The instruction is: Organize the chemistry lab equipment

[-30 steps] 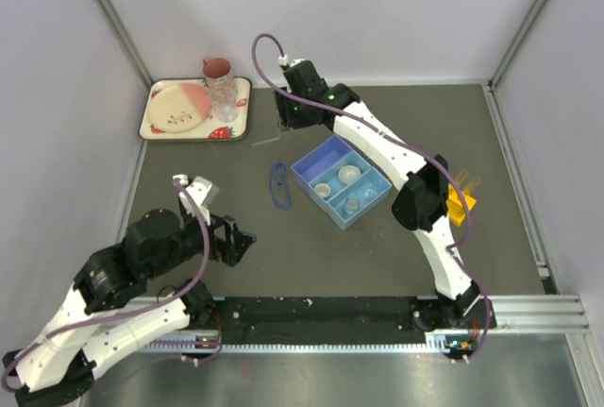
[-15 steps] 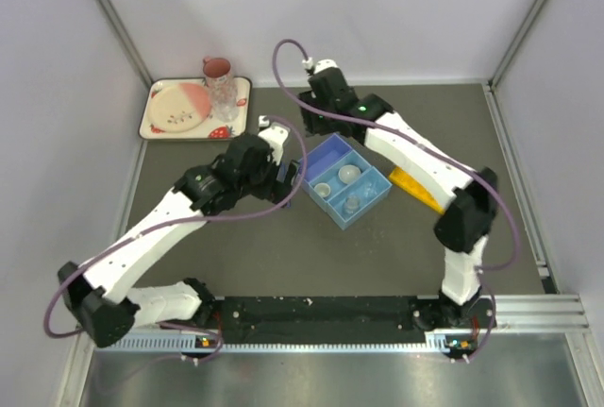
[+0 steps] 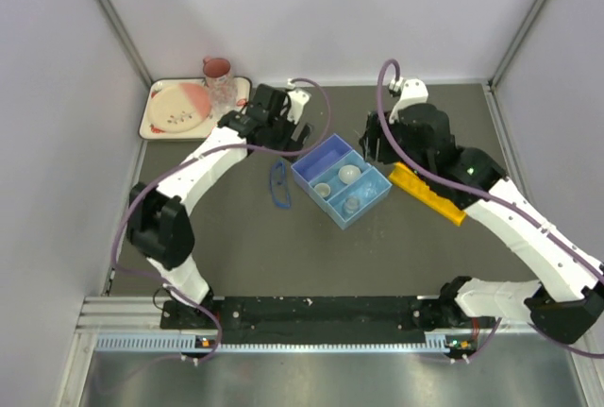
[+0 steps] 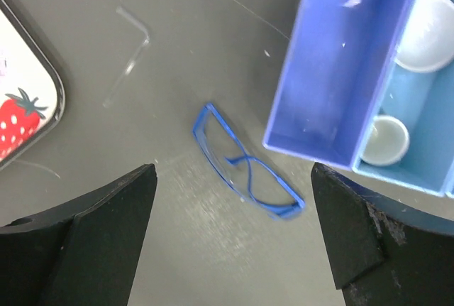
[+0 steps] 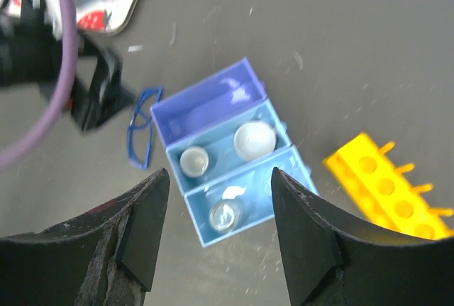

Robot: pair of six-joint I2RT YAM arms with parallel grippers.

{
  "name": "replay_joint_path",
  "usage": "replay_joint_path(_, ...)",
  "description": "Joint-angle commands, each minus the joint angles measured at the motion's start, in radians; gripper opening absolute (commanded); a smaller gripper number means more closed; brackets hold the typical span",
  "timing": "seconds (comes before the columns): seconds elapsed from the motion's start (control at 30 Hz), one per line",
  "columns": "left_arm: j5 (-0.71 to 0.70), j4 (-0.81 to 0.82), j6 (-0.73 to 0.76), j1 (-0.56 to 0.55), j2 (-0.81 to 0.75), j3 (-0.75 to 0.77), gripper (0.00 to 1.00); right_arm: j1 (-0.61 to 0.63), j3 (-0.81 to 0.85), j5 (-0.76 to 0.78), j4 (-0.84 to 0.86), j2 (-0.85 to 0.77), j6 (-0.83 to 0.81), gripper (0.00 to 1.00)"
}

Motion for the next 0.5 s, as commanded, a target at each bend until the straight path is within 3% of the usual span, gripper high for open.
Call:
replay_joint_path(0.0,0.120,0.016,0.096,0.091,0.125,0.140,0.94,0.007,-0.114,-0.138,-0.003,-0.050,0.102,0.60)
replay_joint_path(0.07,0.185,0.005,0.101,0.142,0.201,0.199,0.92,0.018,-0.143,-0.161,0.000,-0.075,0.113,0.60)
replay_joint_path(0.33,0.113,-0.043,0.145,0.186,0.446,0.399,0.89,0.045,-0.157,-0.193,0.006,-0.087,0.105,0.59)
replay_joint_path(0.47,0.148,-0.052,0.156,0.214,0.525,0.483,0.87,0.057,-0.154,-0.216,0.020,-0.063,0.100,0.59)
